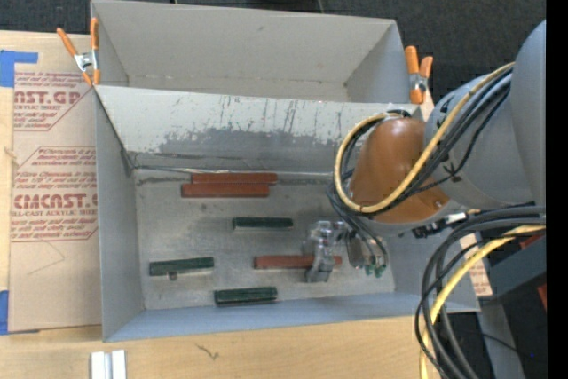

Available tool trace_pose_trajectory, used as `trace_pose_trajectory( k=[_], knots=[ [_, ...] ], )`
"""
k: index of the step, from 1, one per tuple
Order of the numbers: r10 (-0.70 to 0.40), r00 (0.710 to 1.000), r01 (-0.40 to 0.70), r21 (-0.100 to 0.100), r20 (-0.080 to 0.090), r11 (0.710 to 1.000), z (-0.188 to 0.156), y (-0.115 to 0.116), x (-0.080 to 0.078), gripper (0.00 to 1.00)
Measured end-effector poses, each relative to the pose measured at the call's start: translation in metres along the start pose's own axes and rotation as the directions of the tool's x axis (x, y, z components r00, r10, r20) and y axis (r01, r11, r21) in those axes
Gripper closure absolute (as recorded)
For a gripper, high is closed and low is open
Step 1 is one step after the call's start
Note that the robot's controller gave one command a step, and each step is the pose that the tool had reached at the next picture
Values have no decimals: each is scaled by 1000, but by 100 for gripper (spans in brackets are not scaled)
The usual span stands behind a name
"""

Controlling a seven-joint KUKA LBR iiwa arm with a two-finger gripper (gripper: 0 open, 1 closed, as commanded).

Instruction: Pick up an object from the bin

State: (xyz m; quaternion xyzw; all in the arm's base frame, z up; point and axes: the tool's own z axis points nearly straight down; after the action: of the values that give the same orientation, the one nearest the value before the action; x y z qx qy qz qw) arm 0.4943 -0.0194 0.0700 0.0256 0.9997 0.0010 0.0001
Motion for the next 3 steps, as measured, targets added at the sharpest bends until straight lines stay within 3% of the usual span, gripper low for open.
trace_pose_trajectory(
  k=[3],
  knots=[
    [0, 1000, 0, 1, -3, 1000, -21, 0, 1, 100]
  ],
)
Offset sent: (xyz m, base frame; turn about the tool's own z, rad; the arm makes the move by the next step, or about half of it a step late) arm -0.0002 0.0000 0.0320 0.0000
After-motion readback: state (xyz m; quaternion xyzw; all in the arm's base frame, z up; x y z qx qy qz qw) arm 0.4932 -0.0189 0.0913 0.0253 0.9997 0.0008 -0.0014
